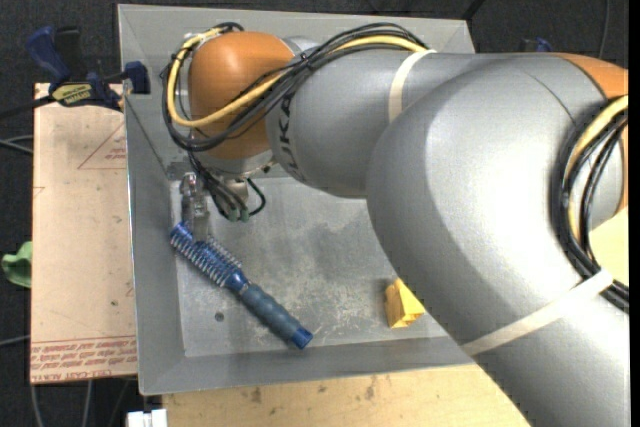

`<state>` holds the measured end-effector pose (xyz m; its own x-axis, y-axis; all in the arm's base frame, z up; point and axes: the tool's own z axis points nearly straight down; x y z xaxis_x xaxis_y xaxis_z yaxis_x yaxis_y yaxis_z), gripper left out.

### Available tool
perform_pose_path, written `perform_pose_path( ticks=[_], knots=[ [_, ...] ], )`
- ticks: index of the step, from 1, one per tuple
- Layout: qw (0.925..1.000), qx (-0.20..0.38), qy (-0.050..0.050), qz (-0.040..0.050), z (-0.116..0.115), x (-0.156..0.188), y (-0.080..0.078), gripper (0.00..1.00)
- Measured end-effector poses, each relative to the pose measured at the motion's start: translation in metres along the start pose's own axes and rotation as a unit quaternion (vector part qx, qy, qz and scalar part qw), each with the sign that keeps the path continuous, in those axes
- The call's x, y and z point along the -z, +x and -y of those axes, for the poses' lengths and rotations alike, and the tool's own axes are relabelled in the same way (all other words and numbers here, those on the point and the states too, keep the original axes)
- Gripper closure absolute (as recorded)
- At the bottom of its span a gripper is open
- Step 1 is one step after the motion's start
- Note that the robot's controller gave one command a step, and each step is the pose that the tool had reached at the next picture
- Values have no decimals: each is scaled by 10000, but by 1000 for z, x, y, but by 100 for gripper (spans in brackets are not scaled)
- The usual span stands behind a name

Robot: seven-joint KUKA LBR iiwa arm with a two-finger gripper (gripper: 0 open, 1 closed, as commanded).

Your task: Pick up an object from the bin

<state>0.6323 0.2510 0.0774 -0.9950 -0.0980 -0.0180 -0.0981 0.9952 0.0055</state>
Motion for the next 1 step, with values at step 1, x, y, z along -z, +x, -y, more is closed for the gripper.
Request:
perform_pose_path(
  ticks=[1],
  knots=[
    [10000, 0, 18, -69, 1, -7, 4, 0]
  ],
)
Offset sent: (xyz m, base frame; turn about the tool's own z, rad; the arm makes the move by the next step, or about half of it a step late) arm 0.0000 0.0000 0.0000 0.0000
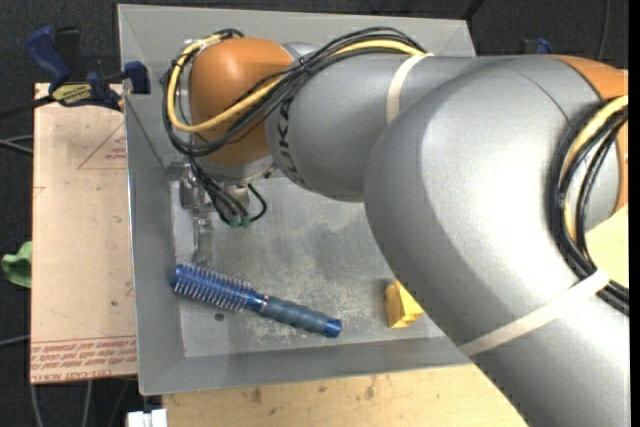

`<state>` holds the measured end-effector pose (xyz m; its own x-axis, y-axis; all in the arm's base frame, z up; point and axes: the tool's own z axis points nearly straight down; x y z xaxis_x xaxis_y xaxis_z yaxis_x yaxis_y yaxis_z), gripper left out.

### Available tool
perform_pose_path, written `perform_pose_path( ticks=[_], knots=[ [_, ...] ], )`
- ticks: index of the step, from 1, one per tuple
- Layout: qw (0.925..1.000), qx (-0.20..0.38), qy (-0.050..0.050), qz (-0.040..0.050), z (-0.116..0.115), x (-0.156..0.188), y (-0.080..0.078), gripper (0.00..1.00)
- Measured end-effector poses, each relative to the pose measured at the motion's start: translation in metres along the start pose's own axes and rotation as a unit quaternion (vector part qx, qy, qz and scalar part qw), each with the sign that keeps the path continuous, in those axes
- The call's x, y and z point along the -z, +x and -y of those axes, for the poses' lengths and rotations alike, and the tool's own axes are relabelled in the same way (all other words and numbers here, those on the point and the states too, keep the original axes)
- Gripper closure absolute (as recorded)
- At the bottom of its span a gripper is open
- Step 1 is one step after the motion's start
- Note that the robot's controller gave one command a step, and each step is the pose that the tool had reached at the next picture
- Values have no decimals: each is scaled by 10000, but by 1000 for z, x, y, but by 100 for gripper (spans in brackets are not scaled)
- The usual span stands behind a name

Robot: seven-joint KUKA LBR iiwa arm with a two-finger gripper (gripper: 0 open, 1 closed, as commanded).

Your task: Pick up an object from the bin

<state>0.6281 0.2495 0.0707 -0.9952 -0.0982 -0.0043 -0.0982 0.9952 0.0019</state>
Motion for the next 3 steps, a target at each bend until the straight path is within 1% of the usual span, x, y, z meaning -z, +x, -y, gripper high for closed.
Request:
perform_pose_path(
  ticks=[1, 2, 3],
  knots=[
    [9999, -145, 6, -48, -4, -1, 68, 0],
    [9859, 1676, -4, -2, -10, 93, 124, 0],
    [9819, 1894, -1, -70, 7, 2, 136, 0]
  ],
)
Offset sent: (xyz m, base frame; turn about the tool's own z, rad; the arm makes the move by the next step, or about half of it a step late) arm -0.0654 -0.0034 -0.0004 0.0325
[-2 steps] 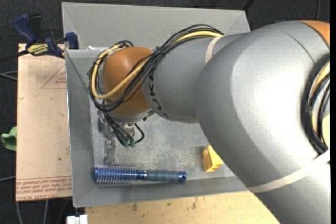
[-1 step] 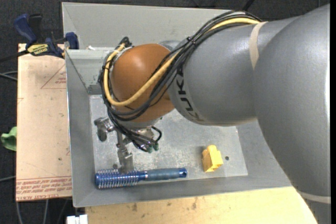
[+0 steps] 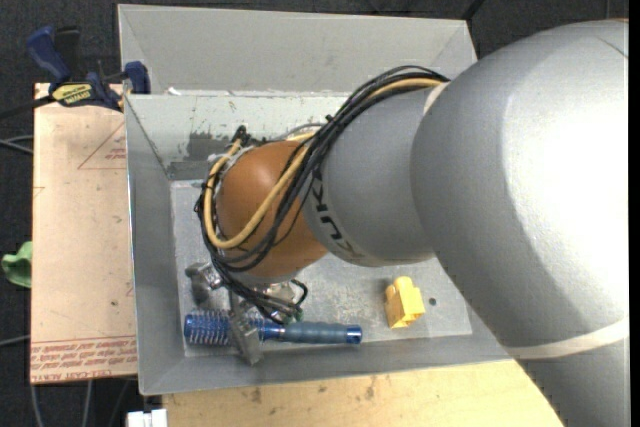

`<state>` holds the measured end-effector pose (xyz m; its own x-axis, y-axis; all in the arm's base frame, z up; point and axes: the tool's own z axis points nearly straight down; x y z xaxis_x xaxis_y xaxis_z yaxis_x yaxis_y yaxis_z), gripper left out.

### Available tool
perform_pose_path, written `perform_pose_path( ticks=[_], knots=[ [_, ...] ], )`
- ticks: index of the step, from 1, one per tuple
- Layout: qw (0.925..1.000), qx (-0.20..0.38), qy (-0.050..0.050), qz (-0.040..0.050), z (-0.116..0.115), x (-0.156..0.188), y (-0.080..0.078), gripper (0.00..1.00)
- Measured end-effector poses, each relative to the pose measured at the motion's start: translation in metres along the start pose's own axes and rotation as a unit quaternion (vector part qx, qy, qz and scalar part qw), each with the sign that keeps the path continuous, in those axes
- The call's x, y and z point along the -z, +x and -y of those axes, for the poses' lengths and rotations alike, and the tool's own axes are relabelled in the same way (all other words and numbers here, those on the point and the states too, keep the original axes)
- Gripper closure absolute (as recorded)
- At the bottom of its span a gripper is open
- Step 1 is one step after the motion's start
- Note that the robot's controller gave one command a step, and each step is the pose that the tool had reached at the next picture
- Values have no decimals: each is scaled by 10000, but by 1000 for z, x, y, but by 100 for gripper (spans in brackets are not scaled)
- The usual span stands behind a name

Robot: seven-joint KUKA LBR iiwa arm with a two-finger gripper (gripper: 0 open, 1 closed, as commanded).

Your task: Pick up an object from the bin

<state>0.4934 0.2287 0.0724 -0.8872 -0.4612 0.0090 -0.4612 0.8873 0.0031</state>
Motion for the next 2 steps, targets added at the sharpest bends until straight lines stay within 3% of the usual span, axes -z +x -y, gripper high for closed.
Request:
perform_pose_path(
  ticks=[1, 2],
  knots=[
    [10000, -3, 8, 57, 1, 3, -2, 100],
    [9999, 116, 18, 101, 21, 183, -24, 100]
  ],
)
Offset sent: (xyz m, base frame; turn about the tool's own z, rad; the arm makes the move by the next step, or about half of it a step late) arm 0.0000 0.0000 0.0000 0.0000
